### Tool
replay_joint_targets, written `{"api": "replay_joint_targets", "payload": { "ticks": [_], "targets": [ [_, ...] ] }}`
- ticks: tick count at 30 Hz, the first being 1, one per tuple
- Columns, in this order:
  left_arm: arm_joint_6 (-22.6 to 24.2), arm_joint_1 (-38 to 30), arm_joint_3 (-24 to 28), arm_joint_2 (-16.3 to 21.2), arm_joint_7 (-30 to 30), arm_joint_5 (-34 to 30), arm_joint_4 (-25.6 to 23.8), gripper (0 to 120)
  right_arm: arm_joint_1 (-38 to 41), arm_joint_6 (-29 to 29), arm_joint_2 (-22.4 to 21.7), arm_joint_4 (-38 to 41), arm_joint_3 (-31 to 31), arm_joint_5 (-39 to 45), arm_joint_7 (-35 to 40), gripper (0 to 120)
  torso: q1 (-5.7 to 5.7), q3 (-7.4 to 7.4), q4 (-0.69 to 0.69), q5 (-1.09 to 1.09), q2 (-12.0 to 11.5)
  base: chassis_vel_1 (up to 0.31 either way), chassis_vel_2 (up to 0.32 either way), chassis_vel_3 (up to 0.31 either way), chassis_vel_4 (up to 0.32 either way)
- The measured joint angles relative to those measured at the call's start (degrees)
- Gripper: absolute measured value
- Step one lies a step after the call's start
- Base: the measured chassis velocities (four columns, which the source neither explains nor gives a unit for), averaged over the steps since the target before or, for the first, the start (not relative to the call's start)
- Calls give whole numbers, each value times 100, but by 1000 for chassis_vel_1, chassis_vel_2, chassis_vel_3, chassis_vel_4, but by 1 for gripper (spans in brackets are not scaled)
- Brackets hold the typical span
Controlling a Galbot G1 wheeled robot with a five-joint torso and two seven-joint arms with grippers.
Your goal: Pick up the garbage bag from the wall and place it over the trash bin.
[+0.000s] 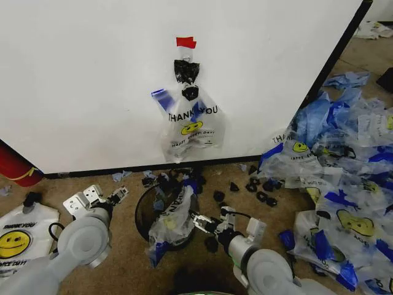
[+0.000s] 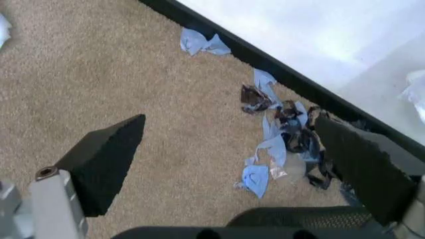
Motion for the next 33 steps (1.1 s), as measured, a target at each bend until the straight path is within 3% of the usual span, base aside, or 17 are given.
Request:
{"api": "replay_joint_targets", "payload": {
  "ticks": [10, 20, 33],
  "targets": [
    [-11, 75, 4, -33, -1, 89, -5, 100, -37, 25, 163, -108, -53, -185, 101, 100, 0, -1, 0, 1, 0, 0, 0, 0, 0],
    [-3, 56, 105, -85, 32, 143, 25, 100, -541, 57, 9, 184, 479, -262, -80, 100, 0, -1, 0, 1, 0, 0, 0, 0, 0],
    [-1, 140, 139, -122, 65, 228, 23, 100, -327, 11, 202, -29, 280, -287, 120, 100, 0, 0, 2, 0, 0, 0, 0, 0, 0]
  ]
}}
